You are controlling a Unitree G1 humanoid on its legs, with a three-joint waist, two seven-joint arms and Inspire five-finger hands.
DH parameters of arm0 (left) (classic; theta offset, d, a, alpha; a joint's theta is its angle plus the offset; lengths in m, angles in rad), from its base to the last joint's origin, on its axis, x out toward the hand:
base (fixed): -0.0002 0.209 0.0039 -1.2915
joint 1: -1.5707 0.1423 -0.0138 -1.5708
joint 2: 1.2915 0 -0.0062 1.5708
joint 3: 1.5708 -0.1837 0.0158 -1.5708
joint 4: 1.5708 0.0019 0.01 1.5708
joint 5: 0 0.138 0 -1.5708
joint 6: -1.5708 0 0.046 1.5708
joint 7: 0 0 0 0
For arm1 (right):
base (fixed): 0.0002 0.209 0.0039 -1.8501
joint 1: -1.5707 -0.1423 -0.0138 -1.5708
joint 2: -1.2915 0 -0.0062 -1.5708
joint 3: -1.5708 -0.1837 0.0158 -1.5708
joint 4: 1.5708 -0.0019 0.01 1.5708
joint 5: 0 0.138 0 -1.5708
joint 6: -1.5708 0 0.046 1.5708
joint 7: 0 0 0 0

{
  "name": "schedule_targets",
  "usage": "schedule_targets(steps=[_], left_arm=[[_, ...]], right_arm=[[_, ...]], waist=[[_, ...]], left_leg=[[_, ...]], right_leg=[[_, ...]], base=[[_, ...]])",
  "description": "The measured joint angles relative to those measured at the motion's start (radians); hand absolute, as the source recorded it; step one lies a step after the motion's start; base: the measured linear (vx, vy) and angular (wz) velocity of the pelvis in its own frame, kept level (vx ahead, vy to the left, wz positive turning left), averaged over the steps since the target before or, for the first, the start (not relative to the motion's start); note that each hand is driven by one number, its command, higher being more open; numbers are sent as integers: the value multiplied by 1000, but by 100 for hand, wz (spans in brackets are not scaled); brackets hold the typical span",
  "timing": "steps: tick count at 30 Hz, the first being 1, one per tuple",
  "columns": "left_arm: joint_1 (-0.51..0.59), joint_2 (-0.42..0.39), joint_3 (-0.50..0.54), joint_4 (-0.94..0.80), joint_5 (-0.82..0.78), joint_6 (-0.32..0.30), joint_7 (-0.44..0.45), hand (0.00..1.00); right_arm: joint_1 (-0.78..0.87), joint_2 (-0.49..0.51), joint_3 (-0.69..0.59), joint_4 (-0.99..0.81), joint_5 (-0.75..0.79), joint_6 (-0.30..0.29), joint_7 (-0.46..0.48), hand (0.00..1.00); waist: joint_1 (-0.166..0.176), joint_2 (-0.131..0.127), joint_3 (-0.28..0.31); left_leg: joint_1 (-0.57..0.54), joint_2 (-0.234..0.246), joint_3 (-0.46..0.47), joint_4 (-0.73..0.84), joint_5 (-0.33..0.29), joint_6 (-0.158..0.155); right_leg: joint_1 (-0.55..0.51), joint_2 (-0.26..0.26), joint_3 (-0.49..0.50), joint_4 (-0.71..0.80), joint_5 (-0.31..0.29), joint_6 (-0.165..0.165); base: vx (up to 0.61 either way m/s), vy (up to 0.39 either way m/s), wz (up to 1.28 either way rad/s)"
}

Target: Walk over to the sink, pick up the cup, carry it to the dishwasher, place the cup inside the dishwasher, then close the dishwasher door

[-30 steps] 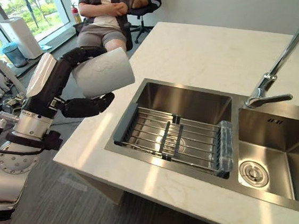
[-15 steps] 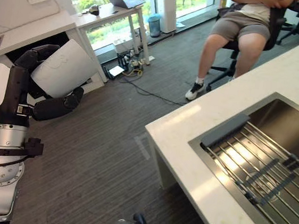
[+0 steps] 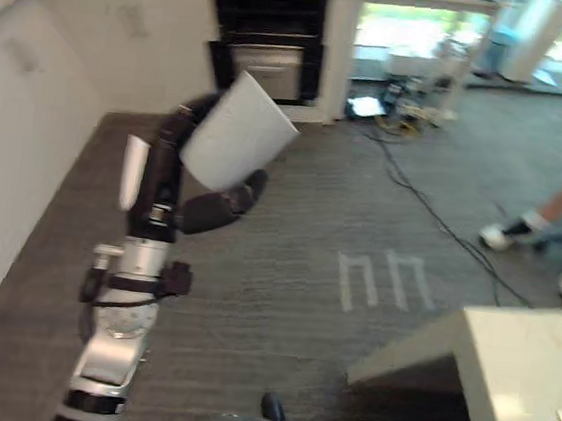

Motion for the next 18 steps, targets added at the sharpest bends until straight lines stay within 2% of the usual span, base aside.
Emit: schedule_targets(steps=[2,4,5,7,8,9,10,11,12,13,14,16,17,18], left_arm=[[-1,9,-27,0,-2,55,-2,0],[-50,10,-52,23,-6,112,-11,0],[-67,13,-59,30,-6,124,-18,0],[-84,22,-75,39,-25,145,-28,0],[-82,32,-76,48,-38,146,-48,0],[-80,45,-75,53,-44,146,-65,0],[-80,55,-74,54,-44,146,-71,0],[-75,47,-76,63,-47,148,-86,0],[-76,56,-74,66,-60,145,-112,0],[-76,62,-73,69,-66,142,-120,0],[-76,79,-69,74,-84,141,-148,0],[-77,88,-66,74,-87,141,-161,0],[-76,97,-62,76,-91,141,-168,0],[-73,95,-52,82,-93,140,-170,0]], right_arm=[[-30,-11,26,-2,-1,-12,1,100],[-62,-9,56,-5,4,-8,-1,100],[-67,-4,60,-5,4,-5,0,100],[-70,6,75,-1,17,7,-1,100],[-66,16,78,5,22,13,-3,100],[-60,26,90,11,22,18,-2,100],[-55,28,105,11,22,18,0,100],[-60,11,116,28,26,14,1,100],[-73,5,123,30,55,8,1,100],[-88,1,124,38,63,6,1,100],[-138,-8,116,70,66,3,-1,100],[-163,-8,111,79,75,0,-1,100],[-175,-20,112,77,93,0,9,100],[-177,-22,113,70,102,2,21,100]], waist=[[7,8,-8],[-1,17,-23],[-1,17,-23],[-4,15,-23],[2,3,-32],[9,-19,-52],[8,-31,-64],[8,0,-84],[13,-9,-84],[18,-11,-83],[14,-30,-71],[13,-32,-68],[11,-24,-72],[16,-21,-74]], left_leg=[[20,-13,-44,-14,6,11],[20,-4,-136,-16,3,6],[25,-1,-157,-16,0,1],[55,10,-203,-16,-16,-27],[86,10,-207,-16,-33,-57],[114,4,-204,-14,-53,-91],[122,-3,-201,-6,-62,-106],[113,17,-186,38,-87,-136],[70,27,-143,150,-125,-166],[61,40,-101,182,-155,-154],[37,89,-23,201,-203,-156],[30,122,4,151,-198,-166],[45,176,66,45,-93,-193],[67,172,86,27,-71,-170]], right_leg=[[-92,27,74,-137,-19,-2],[-154,126,257,-402,-13,8],[-162,143,287,-443,-9,15],[-177,175,320,-497,30,26],[-172,191,306,-526,93,7],[-156,217,289,-580,204,-21],[-151,230,279,-612,248,-27],[-116,230,262,-643,262,-34],[-57,223,268,-716,277,-35],[-36,222,272,-737,280,-37],[7,203,275,-765,280,-36],[23,188,278,-777,282,-33],[36,191,279,-798,290,-20],[46,190,285,-816,298,-9]], base=[[338,102,101],[316,29,109],[292,-29,119],[265,-49,95],[394,-85,74],[334,-74,67],[435,-88,47],[357,-22,31],[357,-22,12],[278,-15,1],[178,-27,-4],[149,-4,-1],[68,40,-19],[49,97,-37]])
